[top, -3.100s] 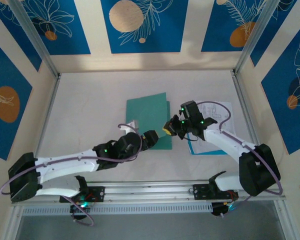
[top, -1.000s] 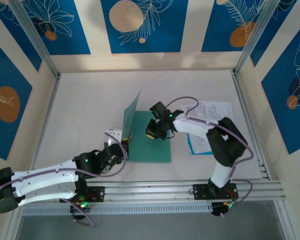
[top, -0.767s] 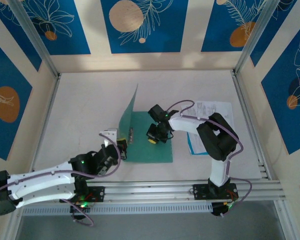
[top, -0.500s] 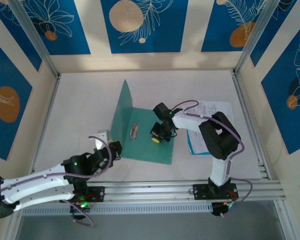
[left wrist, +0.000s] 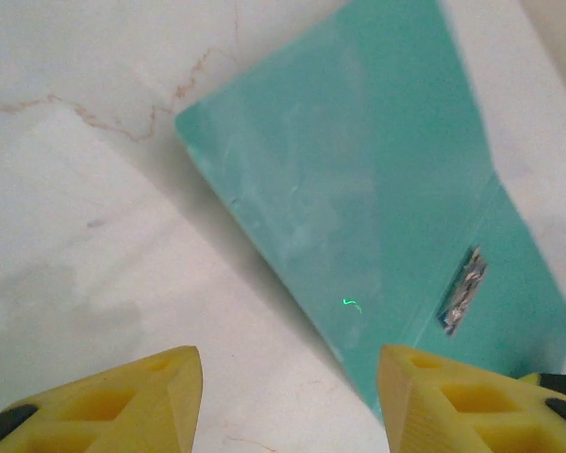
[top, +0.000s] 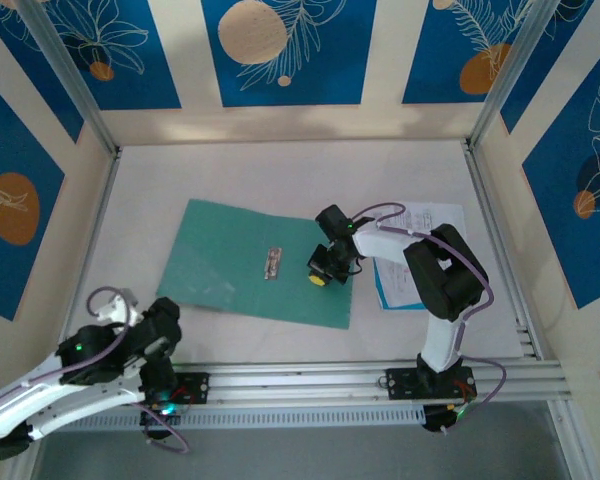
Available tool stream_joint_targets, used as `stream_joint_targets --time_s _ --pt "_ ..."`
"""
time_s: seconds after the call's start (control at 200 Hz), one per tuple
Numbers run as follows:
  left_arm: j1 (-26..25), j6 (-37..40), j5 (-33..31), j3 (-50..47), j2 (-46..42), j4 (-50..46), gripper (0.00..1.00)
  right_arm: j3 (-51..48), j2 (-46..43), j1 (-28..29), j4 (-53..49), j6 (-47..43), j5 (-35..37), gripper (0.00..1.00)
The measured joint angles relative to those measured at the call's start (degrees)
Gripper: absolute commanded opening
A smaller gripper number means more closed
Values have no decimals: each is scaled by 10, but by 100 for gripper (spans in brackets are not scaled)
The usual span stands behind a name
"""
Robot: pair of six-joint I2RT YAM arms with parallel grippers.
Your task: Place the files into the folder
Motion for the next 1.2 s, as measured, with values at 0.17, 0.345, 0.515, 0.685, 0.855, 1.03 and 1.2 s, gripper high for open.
stream_joint_targets --time_s 0.17,0.345,0.515,0.685,0.855,1.03,1.2 --pt "3 117 -3 118 126 9 56 5 -5 0 -10 -36 11 22" --pt "28 309 73 228 400 164 47 19 -68 -3 -46 -77 42 34" --pt "69 420 229 248 597 350 40 -25 -222 -87 -54 -85 42 26" --pt "95 478 344 332 791 458 37 -138 -326 -279 -73 -96 29 23" --pt "118 508 399 377 903 509 33 -167 -304 -401 -97 -127 10 19" --pt "132 522 424 387 960 530 32 -165 -246 -470 -100 -150 5 18" --pt "134 532 437 413 993 548 31 -159 -181 -523 -103 -170 22 15"
